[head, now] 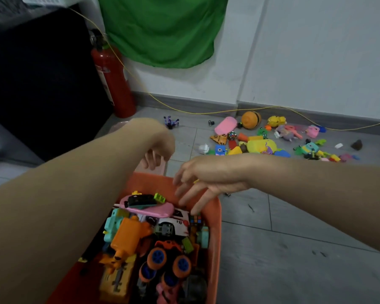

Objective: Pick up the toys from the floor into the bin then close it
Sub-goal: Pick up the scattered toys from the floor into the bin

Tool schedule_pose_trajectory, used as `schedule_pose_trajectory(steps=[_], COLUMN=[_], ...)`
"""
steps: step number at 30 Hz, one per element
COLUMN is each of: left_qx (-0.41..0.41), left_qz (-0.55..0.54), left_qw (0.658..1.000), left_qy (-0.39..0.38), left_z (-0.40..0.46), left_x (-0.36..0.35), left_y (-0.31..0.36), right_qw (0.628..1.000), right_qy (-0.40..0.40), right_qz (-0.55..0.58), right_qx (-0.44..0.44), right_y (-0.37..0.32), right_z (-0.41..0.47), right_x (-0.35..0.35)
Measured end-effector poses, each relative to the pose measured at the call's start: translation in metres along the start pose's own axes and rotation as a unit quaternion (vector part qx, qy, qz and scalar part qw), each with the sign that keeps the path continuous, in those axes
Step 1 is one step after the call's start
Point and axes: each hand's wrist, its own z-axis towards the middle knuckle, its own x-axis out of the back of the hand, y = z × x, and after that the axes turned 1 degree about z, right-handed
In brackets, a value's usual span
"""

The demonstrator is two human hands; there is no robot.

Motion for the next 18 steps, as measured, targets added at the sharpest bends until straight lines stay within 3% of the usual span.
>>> schedule_pose_trajectory(steps=[2,5,9,14,18], left_qx=[-0.061,-0.126,-0.169,-0.137,-0.068], left_qz=[-0.038,-0.068,-0.037,0.034,0.105], left_qw=[0.996,0.988,0.984,0.990,0.992], left_qy=[0.056,0.063,0.053,0.021,-0.011], left_z=[0.006,0.014,0.027,0.050,0.069], left_x=[-0.001,-0.005,-0.014,-0.033,-0.057], left_y=[0.006,0.026,0.056,0.085,0.099], right_qw=[0.998,0.983,0.940,0.827,0.826], right_qy=[0.061,0.180,0.284,0.291,0.259], right_qz=[0.009,-0.016,-0.190,-0.474,-0.486], right_qx=[0.016,0.028,-0.012,-0.083,-0.118], right_y=[-0.005,-0.012,0.000,0.049,0.108], right_z=[-0.002,-0.011,-0.026,-0.022,0.000], right_x=[0.019,0.059,0.110,0.147,0.172])
